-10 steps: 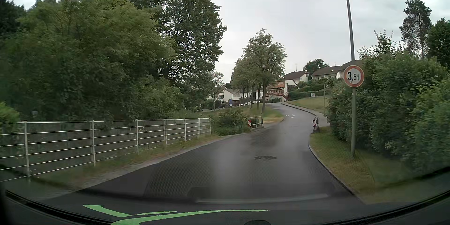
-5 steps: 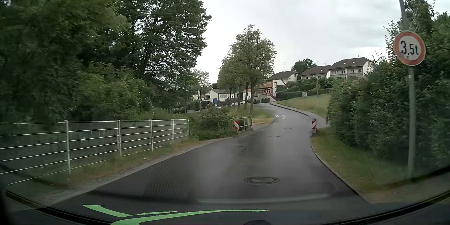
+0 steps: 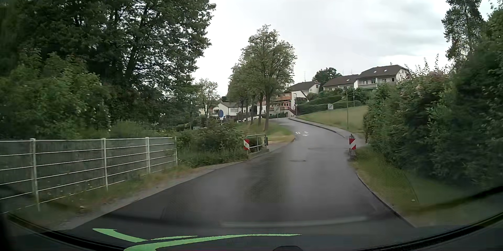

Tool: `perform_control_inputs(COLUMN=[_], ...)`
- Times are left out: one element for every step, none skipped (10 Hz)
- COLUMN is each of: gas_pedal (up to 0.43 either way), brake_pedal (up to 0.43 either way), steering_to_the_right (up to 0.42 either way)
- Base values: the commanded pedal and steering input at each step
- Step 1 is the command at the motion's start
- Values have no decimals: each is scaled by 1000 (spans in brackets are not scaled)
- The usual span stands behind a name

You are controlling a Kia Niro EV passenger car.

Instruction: Follow the waypoints while adhering to traffic rules and regulations

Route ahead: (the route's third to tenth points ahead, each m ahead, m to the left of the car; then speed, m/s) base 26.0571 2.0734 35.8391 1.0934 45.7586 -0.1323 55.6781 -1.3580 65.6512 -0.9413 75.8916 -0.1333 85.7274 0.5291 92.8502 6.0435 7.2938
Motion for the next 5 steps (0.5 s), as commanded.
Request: perform_control_inputs(gas_pedal=[59, 59, 59, 59, 59], brake_pedal=[0, 0, 0, 0, 0], steering_to_the_right=[57, 58, 59, 59, 59])
